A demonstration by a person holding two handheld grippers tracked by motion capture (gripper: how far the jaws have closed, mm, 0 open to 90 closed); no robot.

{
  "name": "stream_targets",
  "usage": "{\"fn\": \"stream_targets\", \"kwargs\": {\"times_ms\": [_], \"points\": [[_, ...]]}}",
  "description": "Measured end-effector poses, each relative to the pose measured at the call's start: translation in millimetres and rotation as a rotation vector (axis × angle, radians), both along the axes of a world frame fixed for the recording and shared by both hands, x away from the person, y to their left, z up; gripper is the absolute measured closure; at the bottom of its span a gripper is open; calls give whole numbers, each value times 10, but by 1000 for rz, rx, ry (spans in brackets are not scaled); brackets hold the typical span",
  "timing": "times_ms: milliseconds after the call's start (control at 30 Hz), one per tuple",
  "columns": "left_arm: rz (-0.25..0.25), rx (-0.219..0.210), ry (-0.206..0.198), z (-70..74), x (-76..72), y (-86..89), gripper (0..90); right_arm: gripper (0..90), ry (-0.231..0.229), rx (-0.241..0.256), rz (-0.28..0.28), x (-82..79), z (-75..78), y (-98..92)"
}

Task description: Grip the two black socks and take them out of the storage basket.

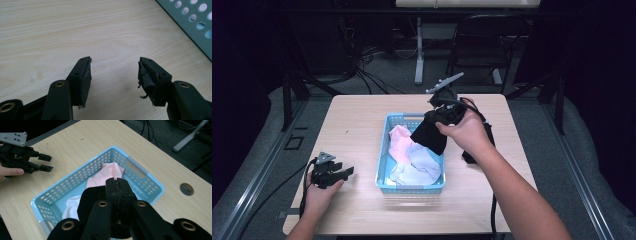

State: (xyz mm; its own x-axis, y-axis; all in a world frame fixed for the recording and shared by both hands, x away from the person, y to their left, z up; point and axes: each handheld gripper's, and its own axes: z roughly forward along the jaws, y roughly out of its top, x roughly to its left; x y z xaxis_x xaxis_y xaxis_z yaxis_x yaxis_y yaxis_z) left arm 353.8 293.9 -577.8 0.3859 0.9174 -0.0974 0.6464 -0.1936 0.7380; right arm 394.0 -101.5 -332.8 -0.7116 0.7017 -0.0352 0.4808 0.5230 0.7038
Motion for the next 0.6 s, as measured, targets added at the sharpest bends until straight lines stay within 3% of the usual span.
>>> {"fn": "stream_targets", "kwargs": {"times_ms": [200, 233, 267, 300, 600], "points": [[5, -5, -2, 0, -3, 5, 442, 890, -22, 7, -61, -47, 116, -341], [5, -5, -1, -3, -1, 4, 442, 890, -21, 11, -91, -55, 133, -473], [5, -5, -1, -3, -1, 4, 442, 890, -21, 11, -91, -55, 133, -473], [3, -1, 2, -3, 1, 3, 442, 890, -21, 10, -119, -57, 139, -612], [1, 7, 4, -10, 5, -3, 442, 890, -5, -12, -220, -43, 12, -1058]]}}
